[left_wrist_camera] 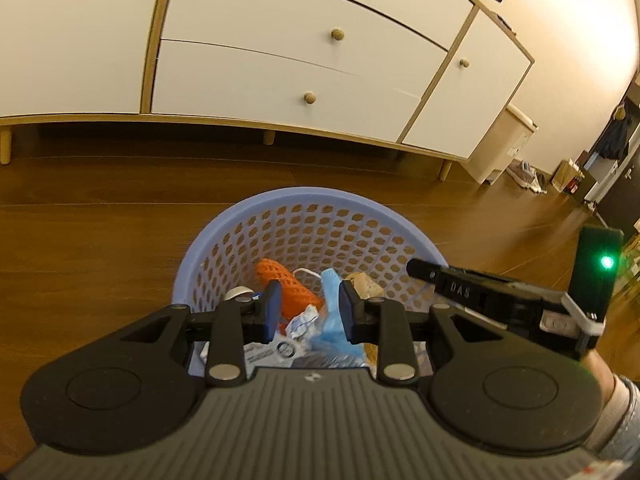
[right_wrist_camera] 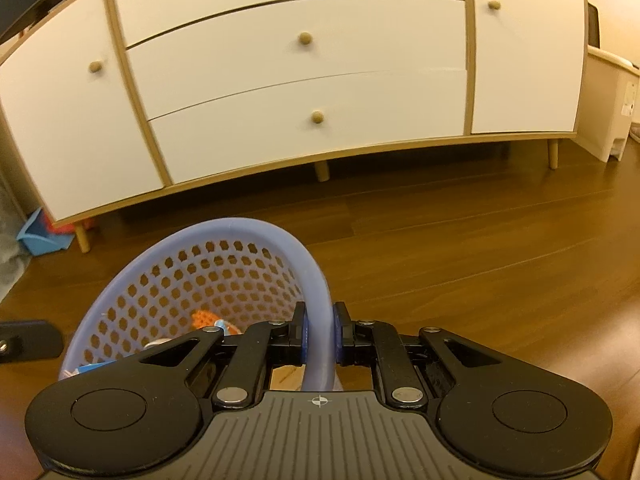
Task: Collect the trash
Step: 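Open the left tool to drop the toothbrush into the wastebasket, then lower the wastebasket to the floor and open the right tool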
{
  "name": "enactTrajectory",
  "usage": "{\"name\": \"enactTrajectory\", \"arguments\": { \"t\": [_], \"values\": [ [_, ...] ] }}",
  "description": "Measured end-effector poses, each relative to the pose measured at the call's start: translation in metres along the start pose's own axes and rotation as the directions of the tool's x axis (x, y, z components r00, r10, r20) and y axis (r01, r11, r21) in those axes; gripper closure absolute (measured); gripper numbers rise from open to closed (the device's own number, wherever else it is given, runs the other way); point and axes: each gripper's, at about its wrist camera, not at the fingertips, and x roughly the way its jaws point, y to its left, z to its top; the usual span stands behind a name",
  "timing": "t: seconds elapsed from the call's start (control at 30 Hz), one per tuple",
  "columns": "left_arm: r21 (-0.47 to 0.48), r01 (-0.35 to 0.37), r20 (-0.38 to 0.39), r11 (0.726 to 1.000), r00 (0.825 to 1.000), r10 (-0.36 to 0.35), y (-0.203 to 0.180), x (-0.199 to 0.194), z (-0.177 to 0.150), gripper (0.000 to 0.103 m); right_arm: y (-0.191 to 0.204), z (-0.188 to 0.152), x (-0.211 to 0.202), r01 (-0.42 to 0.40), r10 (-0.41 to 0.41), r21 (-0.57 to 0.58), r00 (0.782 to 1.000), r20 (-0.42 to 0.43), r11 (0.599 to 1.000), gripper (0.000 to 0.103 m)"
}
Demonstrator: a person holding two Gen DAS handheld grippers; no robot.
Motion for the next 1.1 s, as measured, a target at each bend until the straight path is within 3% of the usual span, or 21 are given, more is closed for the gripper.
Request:
{"name": "enactTrajectory", "arguments": {
  "t": [0.4,0.53,0.73,0.77,0.93,1.1],
  "values": [
    [0.128,-0.007,-0.034,0.992,0.999,0.011,-0.036,0.043,0.013,0.076,-0.061,0.006,0.025,-0.014,0.015,0.097,1.0,-0.006,0.995,0.093],
    [0.168,-0.047,-0.032,0.985,0.998,0.053,-0.049,0.045,0.013,0.07,-0.064,0.008,0.021,-0.017,0.018,0.071,1.0,-0.019,0.997,0.093],
    [0.148,-0.099,-0.003,0.984,0.995,0.1,-0.057,0.035,0.009,0.057,-0.068,0.011,0.009,-0.051,0.053,0.04,0.998,-0.046,0.998,0.091],
    [0.145,-0.114,-0.001,0.983,0.993,0.115,-0.059,0.032,0.007,0.055,-0.07,0.011,0.005,-0.059,0.06,0.037,0.997,-0.042,0.998,0.09],
    [0.109,-0.197,0.027,0.974,0.98,0.195,-0.07,0.012,-0.002,0.042,-0.079,0.015,-0.03,-0.106,0.106,0.032,0.994,0.005,0.994,0.062],
    [0.079,-0.26,0.054,0.962,0.965,0.256,-0.091,-0.01,-0.014,0.029,-0.083,0.01,-0.074,-0.123,0.123,0.019,0.992,0.016,0.992,0.06]
  ]
}}
